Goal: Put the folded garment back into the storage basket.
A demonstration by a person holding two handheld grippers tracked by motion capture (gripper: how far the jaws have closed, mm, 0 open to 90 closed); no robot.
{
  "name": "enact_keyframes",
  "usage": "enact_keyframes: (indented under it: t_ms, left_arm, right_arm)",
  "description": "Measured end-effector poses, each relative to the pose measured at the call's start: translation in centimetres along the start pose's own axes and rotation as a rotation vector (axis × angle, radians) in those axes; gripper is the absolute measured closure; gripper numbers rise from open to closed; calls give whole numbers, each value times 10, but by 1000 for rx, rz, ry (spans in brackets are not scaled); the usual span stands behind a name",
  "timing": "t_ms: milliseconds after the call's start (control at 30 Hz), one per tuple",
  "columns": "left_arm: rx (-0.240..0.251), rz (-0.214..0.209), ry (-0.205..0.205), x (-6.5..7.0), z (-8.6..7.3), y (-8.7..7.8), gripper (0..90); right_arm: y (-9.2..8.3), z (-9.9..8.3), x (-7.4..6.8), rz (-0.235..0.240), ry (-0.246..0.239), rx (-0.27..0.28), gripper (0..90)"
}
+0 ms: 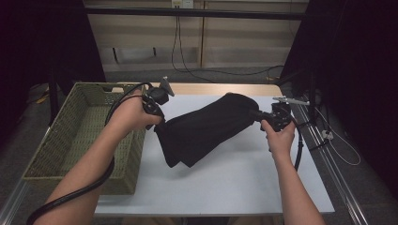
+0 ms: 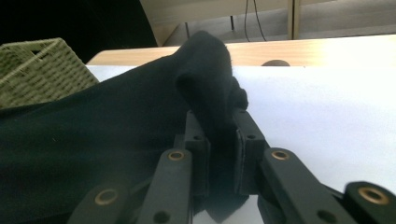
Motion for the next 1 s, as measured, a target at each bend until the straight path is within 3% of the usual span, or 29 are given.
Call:
enact_keyframes:
  t_ms: [267,800,1000]
  left_arm:
    - [0,-1,-10,0,2,-15,840]
    - [4,53,-27,2,3,-43,840]
    - [18,56,-36,0,-2,-54,840]
  right_arm:
    - [-1,10,-6,12,-5,0,789]
    - [-1,33,-22,30,-22,13,789]
    - [3,39,-31,33,-37,14,789]
Point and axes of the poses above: each handheld gripper's, and its own axes: y roughly forward along the jaws, z roughly out of its top, x roughly to its right, the point moved 2 cm from there along y, roughly forward along the jaws, and after that the axes turned 13 degrees about -z, right-handed, at the moved point
